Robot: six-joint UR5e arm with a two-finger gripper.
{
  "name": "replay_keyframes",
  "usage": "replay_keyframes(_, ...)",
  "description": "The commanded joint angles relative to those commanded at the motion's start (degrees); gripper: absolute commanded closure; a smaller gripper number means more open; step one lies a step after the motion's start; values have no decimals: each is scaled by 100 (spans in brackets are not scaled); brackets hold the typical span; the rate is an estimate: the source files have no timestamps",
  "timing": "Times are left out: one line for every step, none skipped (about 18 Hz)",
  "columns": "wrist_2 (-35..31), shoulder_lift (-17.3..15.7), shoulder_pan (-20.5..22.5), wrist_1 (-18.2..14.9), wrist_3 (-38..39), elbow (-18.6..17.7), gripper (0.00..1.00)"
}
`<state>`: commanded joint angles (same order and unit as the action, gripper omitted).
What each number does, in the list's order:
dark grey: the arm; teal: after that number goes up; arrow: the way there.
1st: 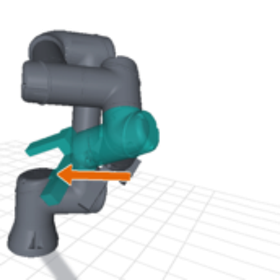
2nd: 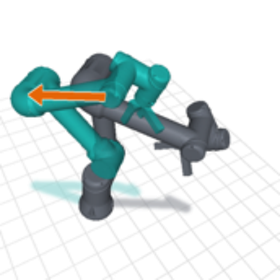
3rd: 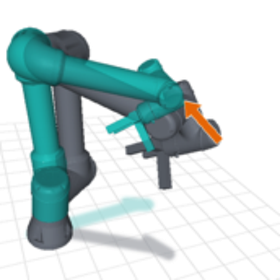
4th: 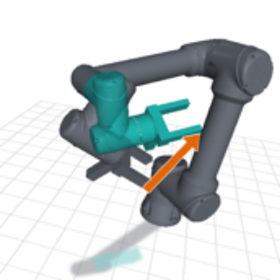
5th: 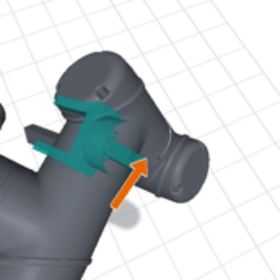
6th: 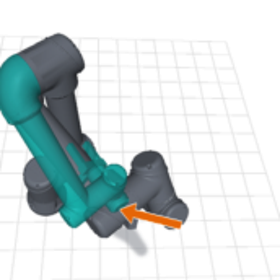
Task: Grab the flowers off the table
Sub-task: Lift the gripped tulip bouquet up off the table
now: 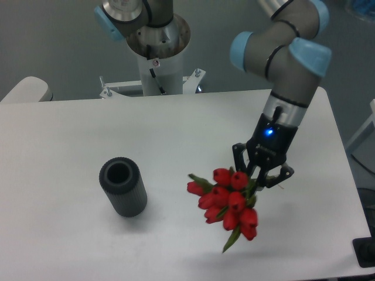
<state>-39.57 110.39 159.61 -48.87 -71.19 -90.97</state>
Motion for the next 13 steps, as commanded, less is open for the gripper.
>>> replay_keyframes(132, 0, 0, 0, 44, 9, 81)
replay_keyframes(168, 0, 0, 9, 131, 17, 81)
replay_keyframes(169, 0, 0, 17, 219, 44, 81)
replay_keyframes(204, 0, 0, 18, 272, 61, 81)
replay_keyframes(213, 0, 0, 26, 281, 61, 81)
replay_keyframes(221, 0, 0, 26, 290, 70, 81)
replay_keyframes(221, 9, -9, 26, 290, 88, 81)
replay_keyframes(221, 9, -17, 26, 325, 105, 81)
replay_keyframes(221, 9, -35, 26, 351, 105, 81)
replay_keyframes(221, 17, -61, 35, 386, 105, 81)
replay_keyframes(230, 18, -70, 35, 430, 114, 81)
replay_keyframes(222, 26, -79, 53, 448, 123, 81)
replay_keyframes(222, 35, -79, 53, 448, 166, 81)
